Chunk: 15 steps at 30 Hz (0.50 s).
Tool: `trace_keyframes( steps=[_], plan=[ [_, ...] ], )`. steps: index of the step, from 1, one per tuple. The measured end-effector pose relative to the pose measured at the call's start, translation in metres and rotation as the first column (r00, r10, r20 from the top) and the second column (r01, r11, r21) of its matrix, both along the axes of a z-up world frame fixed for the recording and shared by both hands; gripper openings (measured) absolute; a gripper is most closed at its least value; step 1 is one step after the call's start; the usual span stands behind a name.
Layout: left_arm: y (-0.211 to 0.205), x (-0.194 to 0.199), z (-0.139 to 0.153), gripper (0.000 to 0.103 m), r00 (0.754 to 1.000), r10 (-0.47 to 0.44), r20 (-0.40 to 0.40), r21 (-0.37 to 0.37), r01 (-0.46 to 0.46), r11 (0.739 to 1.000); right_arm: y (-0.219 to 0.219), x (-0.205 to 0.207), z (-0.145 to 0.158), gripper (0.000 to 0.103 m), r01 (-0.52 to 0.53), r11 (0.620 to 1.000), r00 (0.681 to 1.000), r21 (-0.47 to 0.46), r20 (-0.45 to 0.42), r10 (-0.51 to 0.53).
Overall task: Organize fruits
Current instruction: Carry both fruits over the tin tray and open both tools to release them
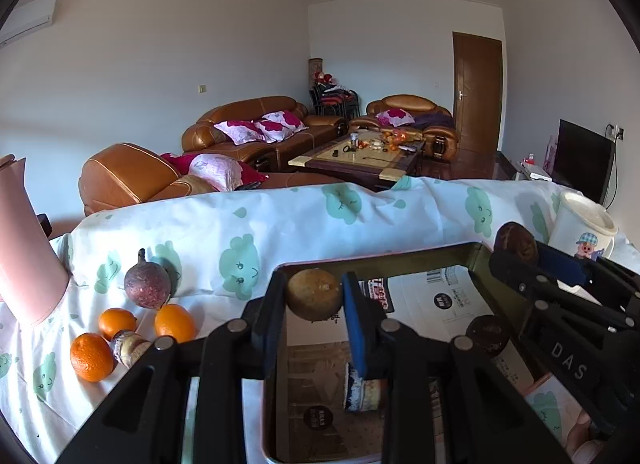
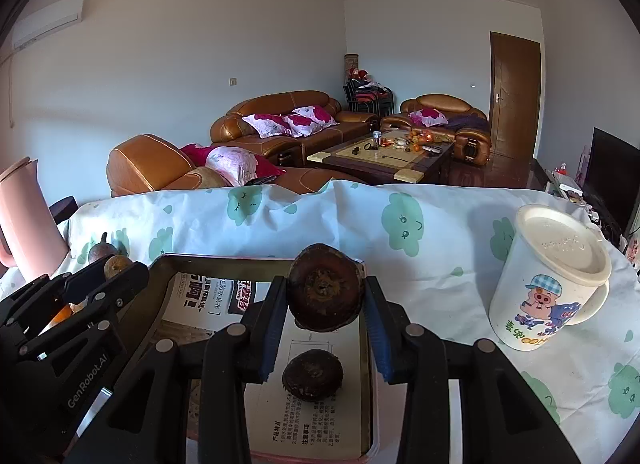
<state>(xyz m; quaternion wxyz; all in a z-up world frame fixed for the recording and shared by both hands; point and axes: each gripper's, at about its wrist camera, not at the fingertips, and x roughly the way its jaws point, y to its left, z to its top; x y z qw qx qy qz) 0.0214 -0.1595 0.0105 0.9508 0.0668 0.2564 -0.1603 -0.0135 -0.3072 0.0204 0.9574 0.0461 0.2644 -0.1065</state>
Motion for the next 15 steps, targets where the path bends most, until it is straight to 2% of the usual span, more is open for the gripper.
trace_keyframes(
  steps=[7, 11, 15],
  plan=[
    [-0.018, 0.004, -0.004, 0.03, 1.0, -0.014, -0.01, 0.027, 0.014, 1.0, 0.0, 0.006, -0.003, 0.04, 0.004, 1.0, 1.0, -0.029, -0.012, -0.004],
    [-0.024, 0.005, -0.011, 0.03, 1.0, -0.006, -0.03, 0.063, 0.008, 0.998, -0.001, 0.014, -0.01, 0.04, -0.004, 1.0, 0.999, -0.026, -0.048, 0.002],
    [-0.023, 0.007, -0.011, 0.03, 0.999, 0.004, -0.039, 0.059, -0.001, 0.998, -0.001, 0.021, -0.017, 0.04, -0.025, 1.0, 0.996, -0.01, -0.087, 0.024]
  ],
)
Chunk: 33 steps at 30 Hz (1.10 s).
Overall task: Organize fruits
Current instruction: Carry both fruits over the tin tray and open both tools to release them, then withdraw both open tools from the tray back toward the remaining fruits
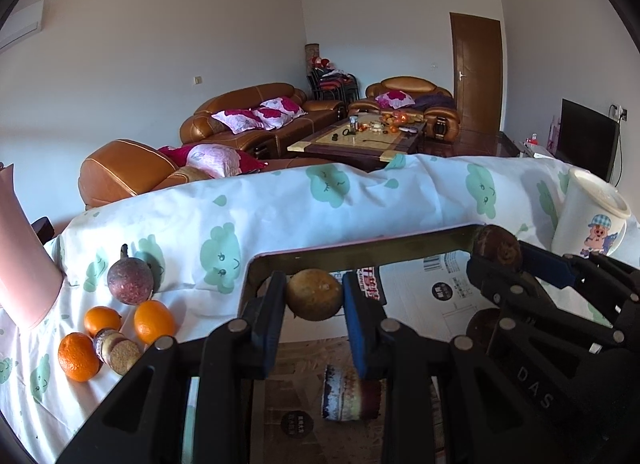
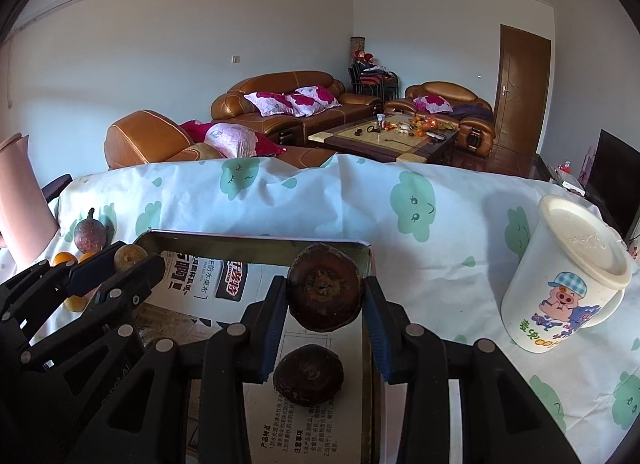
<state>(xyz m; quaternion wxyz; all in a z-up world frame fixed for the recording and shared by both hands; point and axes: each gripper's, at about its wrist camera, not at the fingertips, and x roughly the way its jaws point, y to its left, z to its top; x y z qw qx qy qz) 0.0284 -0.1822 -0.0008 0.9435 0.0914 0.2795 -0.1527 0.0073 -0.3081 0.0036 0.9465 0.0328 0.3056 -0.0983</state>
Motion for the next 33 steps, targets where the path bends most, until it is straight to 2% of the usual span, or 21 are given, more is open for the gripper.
trace_keyframes(
  steps=[3, 5, 7, 9, 11, 13, 17, 19, 25, 28, 33],
  plan=[
    [0.0, -0.001, 0.0, 0.034, 1.0, 0.015, 0.007, 0.008, -0.015, 1.0, 0.0, 0.0, -0.001, 0.04, -0.015, 1.0, 1.0, 0.009, -0.002, 0.015],
    [0.001, -0.005, 0.002, 0.054, 0.999, 0.025, 0.036, 0.009, -0.026, 1.0, 0.001, 0.001, -0.001, 0.041, -0.031, 0.999, 1.0, 0.018, -0.001, 0.031],
    [0.004, -0.009, 0.005, 0.062, 0.996, 0.061, 0.067, 0.01, -0.062, 0.998, 0.001, 0.0, -0.002, 0.041, -0.037, 0.999, 0.999, 0.02, -0.002, 0.037],
    [0.008, -0.011, 0.007, 0.075, 0.992, 0.097, 0.084, 0.001, -0.097, 0.995, 0.0, 0.0, -0.002, 0.041, -0.03, 0.999, 1.0, 0.026, -0.002, 0.03],
    [0.015, -0.012, 0.008, 0.093, 0.987, 0.132, 0.093, -0.016, -0.131, 0.991, -0.003, 0.001, -0.002, 0.041, -0.027, 0.999, 1.0, 0.04, 0.0, 0.027],
    [0.023, -0.016, 0.01, 0.1, 0.982, 0.155, 0.106, -0.037, -0.152, 0.988, -0.004, 0.0, -0.002, 0.043, -0.018, 0.999, 1.0, 0.043, 0.002, 0.018],
    [0.035, -0.024, 0.013, 0.103, 0.973, 0.188, 0.134, -0.073, -0.18, 0.981, -0.001, -0.003, 0.001, 0.057, -0.012, 0.999, 1.0, 0.033, 0.028, 0.011],
    [0.039, -0.026, 0.013, 0.103, 0.971, 0.195, 0.138, -0.081, -0.185, 0.979, 0.001, -0.006, 0.004, 0.068, 0.01, 1.0, 0.999, 0.008, 0.048, -0.01],
    [0.043, -0.033, 0.014, 0.103, 0.966, 0.208, 0.151, -0.076, -0.198, 0.977, 0.006, -0.013, 0.011, 0.071, 0.03, 0.999, 0.995, -0.039, 0.099, -0.026],
    [0.044, -0.037, 0.015, 0.103, 0.967, 0.199, 0.159, -0.084, -0.187, 0.979, 0.006, -0.016, 0.012, 0.077, 0.04, 0.998, 0.993, -0.044, 0.115, -0.035],
    [0.046, -0.038, 0.015, 0.103, 0.97, 0.195, 0.148, -0.087, -0.184, 0.979, 0.005, -0.021, 0.014, 0.078, 0.056, 0.997, 0.989, -0.048, 0.141, -0.049]
  ],
)
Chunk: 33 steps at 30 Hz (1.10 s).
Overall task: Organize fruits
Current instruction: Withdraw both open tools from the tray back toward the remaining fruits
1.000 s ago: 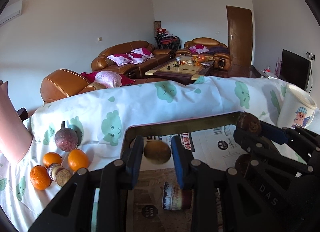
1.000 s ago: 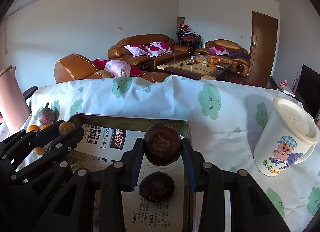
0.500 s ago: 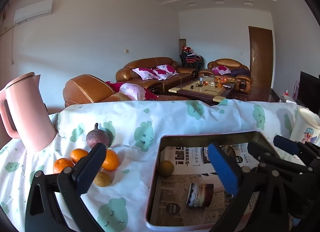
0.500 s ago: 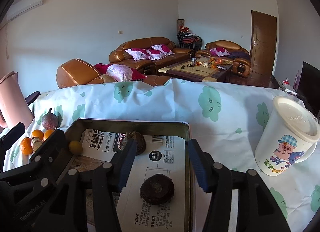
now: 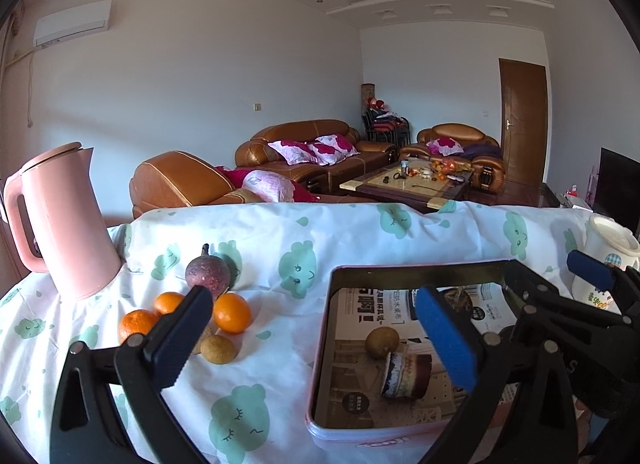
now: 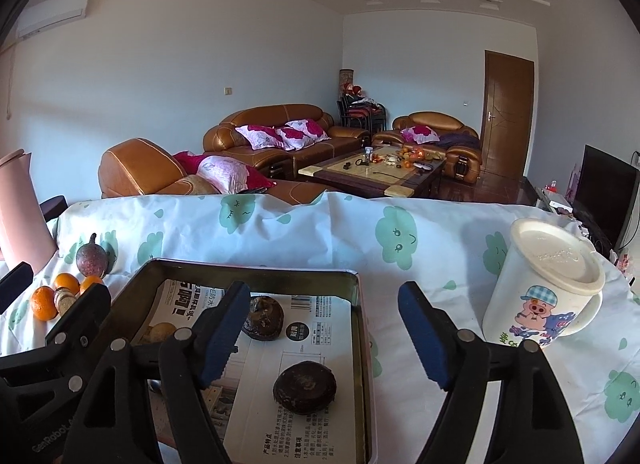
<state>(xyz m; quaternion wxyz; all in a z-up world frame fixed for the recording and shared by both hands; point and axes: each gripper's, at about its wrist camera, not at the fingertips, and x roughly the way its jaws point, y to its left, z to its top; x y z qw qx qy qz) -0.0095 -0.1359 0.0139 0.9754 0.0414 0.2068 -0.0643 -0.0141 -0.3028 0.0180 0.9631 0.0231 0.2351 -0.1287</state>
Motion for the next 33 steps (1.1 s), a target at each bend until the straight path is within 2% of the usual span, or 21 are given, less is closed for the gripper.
trace_keyframes(
  steps=[12, 28, 33],
  plan=[
    [0.011, -0.001, -0.002, 0.103, 1.0, -0.006, -0.03, -0.017, 0.006, 1.0, 0.02, -0.016, 0.006, 0.079, 0.041, 0.995, 0.998, -0.086, 0.061, -0.035],
    [0.042, 0.006, -0.002, 0.103, 1.0, -0.011, -0.021, 0.008, 0.011, 1.0, 0.023, -0.034, 0.009, 0.079, 0.101, 0.992, 0.991, -0.078, 0.101, -0.093],
    [0.061, 0.013, -0.003, 0.103, 0.999, -0.001, -0.037, 0.015, 0.001, 1.0, 0.027, -0.037, 0.007, 0.079, 0.115, 0.992, 0.991, -0.055, 0.075, -0.111]
  ],
)
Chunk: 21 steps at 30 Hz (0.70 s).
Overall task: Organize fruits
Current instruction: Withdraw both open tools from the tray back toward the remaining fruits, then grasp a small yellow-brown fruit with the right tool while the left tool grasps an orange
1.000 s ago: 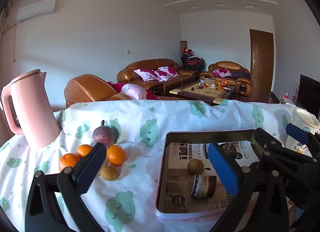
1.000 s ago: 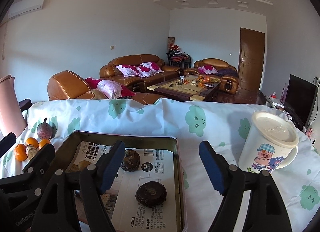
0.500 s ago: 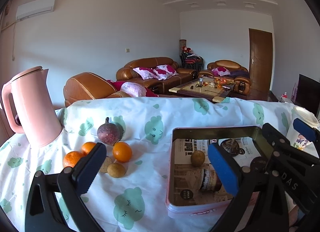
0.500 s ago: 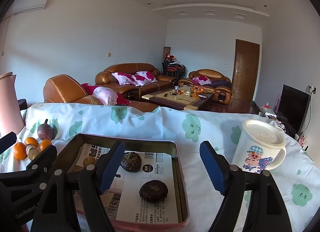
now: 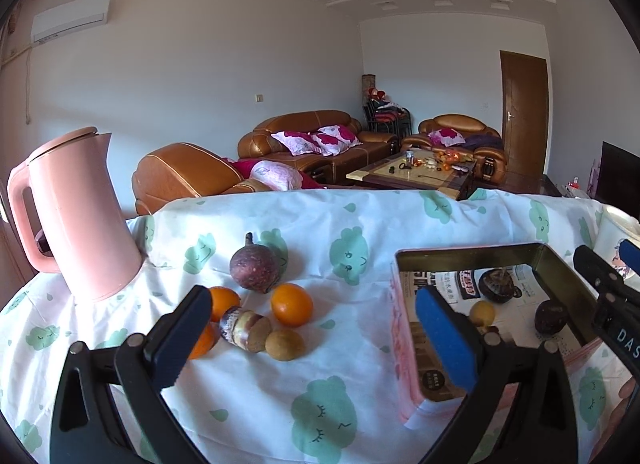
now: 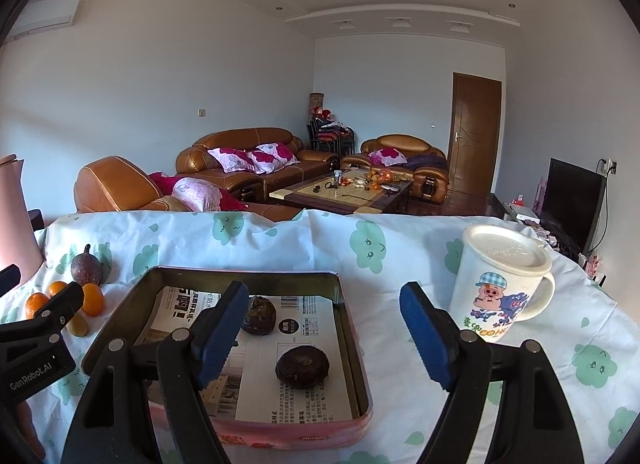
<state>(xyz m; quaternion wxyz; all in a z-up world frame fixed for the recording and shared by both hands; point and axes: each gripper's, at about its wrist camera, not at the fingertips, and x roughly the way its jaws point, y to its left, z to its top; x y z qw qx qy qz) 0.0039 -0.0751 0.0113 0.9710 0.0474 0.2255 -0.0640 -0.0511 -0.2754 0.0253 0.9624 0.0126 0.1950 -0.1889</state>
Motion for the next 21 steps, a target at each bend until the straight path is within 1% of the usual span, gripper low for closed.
trace_keyframes(
  steps=[5, 9, 13, 17, 21],
  plan=[
    [0.023, 0.01, -0.002, 0.103, 0.999, 0.032, -0.022, 0.001, -0.032, 1.0, 0.017, -0.001, -0.001, 0.079, -0.035, 0.999, 0.999, 0.034, -0.013, 0.035],
    [0.04, 0.015, -0.004, 0.103, 0.998, 0.054, -0.028, 0.015, -0.054, 0.998, 0.039, 0.001, -0.003, 0.079, -0.068, 0.997, 0.997, 0.02, -0.022, 0.068],
    [0.064, 0.026, -0.003, 0.103, 0.995, 0.085, -0.052, 0.025, -0.084, 0.996, 0.061, 0.005, -0.002, 0.079, -0.11, 0.994, 0.994, 0.021, -0.022, 0.11],
    [0.102, 0.039, 0.001, 0.103, 0.986, 0.156, -0.066, -0.004, -0.157, 0.988, 0.083, 0.012, -0.003, 0.079, -0.168, 0.985, 0.985, 0.045, -0.032, 0.17],
    [0.141, 0.052, 0.002, 0.103, 0.964, 0.252, -0.089, -0.018, -0.254, 0.967, 0.108, 0.024, -0.006, 0.079, -0.232, 0.971, 0.971, 0.055, -0.044, 0.235]
  ],
)
